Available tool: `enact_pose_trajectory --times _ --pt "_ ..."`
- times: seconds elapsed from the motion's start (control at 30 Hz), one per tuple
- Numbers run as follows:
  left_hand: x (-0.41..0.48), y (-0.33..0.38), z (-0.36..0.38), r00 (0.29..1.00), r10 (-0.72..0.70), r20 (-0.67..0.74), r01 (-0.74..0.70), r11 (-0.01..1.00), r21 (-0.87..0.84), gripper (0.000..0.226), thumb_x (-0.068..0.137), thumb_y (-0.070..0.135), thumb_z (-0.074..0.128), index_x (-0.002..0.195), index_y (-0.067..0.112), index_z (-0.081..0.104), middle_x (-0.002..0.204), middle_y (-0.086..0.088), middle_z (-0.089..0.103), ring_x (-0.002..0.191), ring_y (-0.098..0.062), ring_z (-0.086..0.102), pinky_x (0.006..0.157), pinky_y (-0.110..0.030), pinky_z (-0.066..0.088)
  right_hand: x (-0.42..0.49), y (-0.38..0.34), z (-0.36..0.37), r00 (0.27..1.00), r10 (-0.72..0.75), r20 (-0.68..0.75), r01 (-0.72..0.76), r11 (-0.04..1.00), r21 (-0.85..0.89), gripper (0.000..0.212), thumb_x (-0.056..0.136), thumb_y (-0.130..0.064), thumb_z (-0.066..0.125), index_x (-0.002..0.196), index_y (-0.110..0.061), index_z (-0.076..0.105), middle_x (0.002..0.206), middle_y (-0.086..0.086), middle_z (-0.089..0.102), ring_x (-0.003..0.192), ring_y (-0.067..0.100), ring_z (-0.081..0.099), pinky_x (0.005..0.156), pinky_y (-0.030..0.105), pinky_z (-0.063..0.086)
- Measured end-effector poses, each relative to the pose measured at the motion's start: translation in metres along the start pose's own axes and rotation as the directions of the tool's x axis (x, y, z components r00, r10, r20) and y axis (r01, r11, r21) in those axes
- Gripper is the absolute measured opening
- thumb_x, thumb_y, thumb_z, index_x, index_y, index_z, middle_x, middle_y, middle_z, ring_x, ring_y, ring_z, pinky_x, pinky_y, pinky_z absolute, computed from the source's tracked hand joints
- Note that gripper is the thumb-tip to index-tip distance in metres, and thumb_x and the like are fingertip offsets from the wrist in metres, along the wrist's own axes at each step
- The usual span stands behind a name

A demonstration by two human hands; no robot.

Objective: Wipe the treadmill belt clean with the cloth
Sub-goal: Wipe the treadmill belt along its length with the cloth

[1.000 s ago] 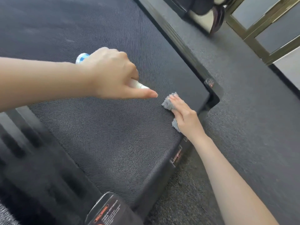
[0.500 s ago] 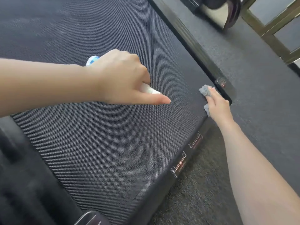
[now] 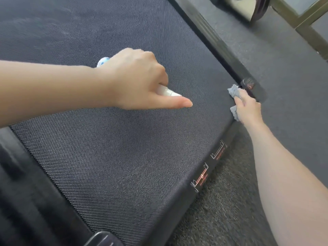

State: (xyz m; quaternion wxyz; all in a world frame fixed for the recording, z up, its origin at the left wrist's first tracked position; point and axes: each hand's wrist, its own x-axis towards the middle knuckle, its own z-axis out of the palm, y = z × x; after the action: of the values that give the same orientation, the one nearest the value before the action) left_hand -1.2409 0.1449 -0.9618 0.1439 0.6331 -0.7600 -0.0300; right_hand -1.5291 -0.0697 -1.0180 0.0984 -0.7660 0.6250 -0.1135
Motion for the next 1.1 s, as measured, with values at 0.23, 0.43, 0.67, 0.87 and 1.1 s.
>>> enact_pose_trajectory --times 0.23,0.43,0.67,0.87,1.1 --pt "-0.011 0.008 -0.015 0.999 0.038 -0.015 -0.038 0.999 0.017 0.086 0.063 0.091 0.007 0.047 0.013 0.038 0.045 -0.002 0.04 0.043 -0.021 0.04 0.053 -0.035 0.045 -0.072 -0.033 0.017 0.992 -0.126 0.005 0.125 0.988 0.086 0.038 0.096 -0.02 0.045 0.134 -0.023 0.049 0.136 0.01 0.051 0.125 0.031 0.044 0.099 0.027 0.03" --pt "-0.029 0.013 -0.025 0.995 0.092 -0.036 -0.09 0.994 0.062 0.084 0.064 0.088 0.007 0.047 0.012 0.039 0.043 -0.002 0.04 0.042 -0.018 0.038 0.045 -0.026 0.026 -0.158 -0.072 0.028 0.938 -0.346 -0.032 0.344 0.91 0.232 0.04 0.093 -0.011 0.051 0.133 -0.017 0.051 0.133 -0.017 0.037 0.13 0.002 0.03 0.106 0.002 0.011" --pt "-0.052 0.01 -0.037 0.993 0.104 -0.062 -0.102 0.994 0.045 0.083 0.066 0.089 0.008 0.046 0.013 0.037 0.043 -0.002 0.041 0.042 -0.018 0.039 0.045 -0.026 0.025 -0.237 -0.106 0.038 0.862 -0.506 -0.024 0.499 0.84 0.213 0.042 0.092 -0.016 0.047 0.134 -0.012 0.05 0.138 -0.015 0.035 0.134 -0.004 0.024 0.114 0.014 0.012" --pt "-0.066 0.007 -0.041 0.99 0.12 -0.076 -0.118 0.993 0.029 0.082 0.069 0.09 0.01 0.045 0.016 0.036 0.043 -0.002 0.042 0.041 -0.017 0.039 0.046 -0.027 0.03 -0.28 -0.127 0.04 0.801 -0.597 0.052 0.569 0.785 0.243 0.041 0.095 -0.019 0.044 0.136 -0.016 0.048 0.144 -0.009 0.04 0.139 0.0 0.023 0.116 0.022 0.016" --pt "-0.075 0.005 -0.051 0.99 0.105 -0.093 -0.102 0.994 0.04 0.081 0.066 0.089 0.009 0.047 0.014 0.034 0.045 -0.002 0.042 0.044 -0.017 0.038 0.048 -0.028 0.025 -0.317 -0.146 0.037 0.764 -0.633 0.126 0.568 0.753 0.333 0.044 0.092 -0.027 0.043 0.135 -0.016 0.048 0.144 -0.01 0.037 0.139 -0.002 0.021 0.115 0.018 0.012"
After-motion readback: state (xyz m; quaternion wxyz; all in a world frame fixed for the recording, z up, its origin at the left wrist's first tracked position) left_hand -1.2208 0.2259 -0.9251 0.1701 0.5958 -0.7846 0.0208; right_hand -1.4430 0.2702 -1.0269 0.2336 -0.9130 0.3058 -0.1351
